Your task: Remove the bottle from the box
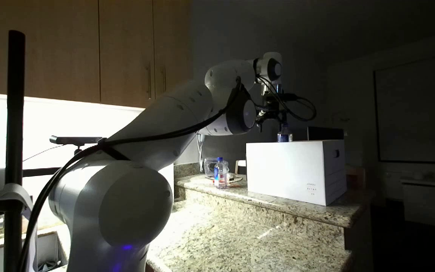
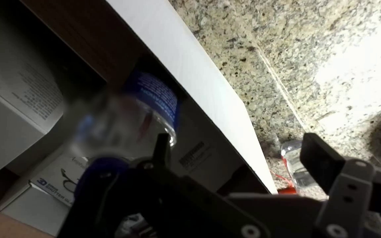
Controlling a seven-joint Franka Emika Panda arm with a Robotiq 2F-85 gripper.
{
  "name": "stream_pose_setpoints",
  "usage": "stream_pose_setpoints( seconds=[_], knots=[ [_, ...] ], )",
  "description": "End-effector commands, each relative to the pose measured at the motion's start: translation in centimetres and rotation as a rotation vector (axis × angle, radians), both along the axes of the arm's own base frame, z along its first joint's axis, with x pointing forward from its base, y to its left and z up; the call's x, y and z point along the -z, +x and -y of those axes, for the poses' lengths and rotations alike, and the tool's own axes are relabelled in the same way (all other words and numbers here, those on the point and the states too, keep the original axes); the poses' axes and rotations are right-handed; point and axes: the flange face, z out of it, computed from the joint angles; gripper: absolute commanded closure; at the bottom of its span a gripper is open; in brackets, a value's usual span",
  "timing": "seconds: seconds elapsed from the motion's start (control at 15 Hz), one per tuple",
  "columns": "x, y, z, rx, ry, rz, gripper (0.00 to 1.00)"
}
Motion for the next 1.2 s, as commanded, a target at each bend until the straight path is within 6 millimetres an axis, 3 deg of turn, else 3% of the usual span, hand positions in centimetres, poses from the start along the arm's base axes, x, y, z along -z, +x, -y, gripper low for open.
stream_pose_setpoints(
  seconds=[0.0,0.53,0.8,1.13],
  knots=[
    [-0.9,-0.2,-0.4,0.043,-0.063,0.032,0.00],
    [-6.4,-1.0,-0.4,0.088,-0.184,0.247,0.00],
    [-6.9,0.2,0.6,0.118,-0.163,0.341,0.00],
    [-5.9,1.4,1.6,0.141,-0.130,0.362,0.00]
  ],
)
